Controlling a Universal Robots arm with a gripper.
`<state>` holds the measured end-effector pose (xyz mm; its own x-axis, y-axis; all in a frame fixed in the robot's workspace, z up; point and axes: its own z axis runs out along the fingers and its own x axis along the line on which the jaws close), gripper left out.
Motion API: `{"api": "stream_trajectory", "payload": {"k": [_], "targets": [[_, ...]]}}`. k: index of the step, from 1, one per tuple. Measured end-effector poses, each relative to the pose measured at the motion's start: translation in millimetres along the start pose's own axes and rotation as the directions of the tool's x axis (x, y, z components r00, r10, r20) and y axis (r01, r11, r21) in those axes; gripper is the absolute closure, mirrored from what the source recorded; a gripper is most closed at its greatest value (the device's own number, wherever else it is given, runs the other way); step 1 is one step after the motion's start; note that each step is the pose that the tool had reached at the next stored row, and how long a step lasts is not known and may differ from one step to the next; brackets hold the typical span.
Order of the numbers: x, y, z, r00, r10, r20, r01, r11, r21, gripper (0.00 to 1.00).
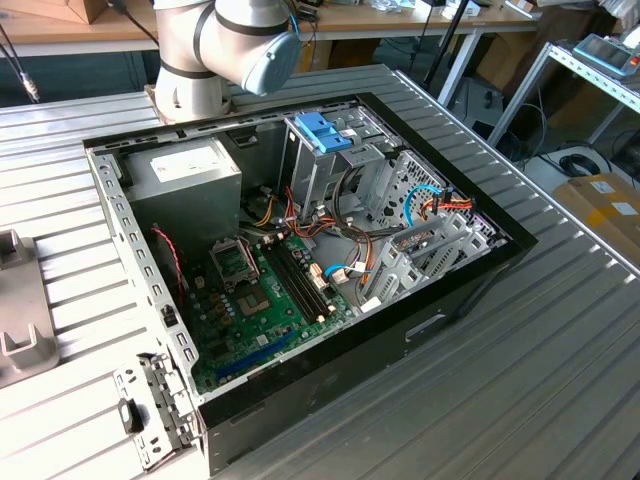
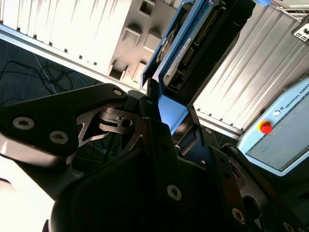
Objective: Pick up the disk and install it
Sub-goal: 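Pick up the disk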
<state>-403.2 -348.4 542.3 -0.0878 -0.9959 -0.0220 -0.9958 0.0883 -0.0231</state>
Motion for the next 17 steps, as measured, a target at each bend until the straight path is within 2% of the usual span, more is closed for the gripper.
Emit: {"api": "stream_trajectory", "payload": {"k": [4,7,17], "targets": [[-0.2,-2.4,0.1,1.0000,0.000,-0.0003,0.000,1.0000,0.0000,0.63],[-2.2,-25.7,1.3,1.0000,0.000,-0.0032,0.000,1.0000,0.0003,0.63],[-2.7,-31.6,1.5,1.0000,0.000,-0.0043,0.000,1.0000,0.0003,0.63]]}}
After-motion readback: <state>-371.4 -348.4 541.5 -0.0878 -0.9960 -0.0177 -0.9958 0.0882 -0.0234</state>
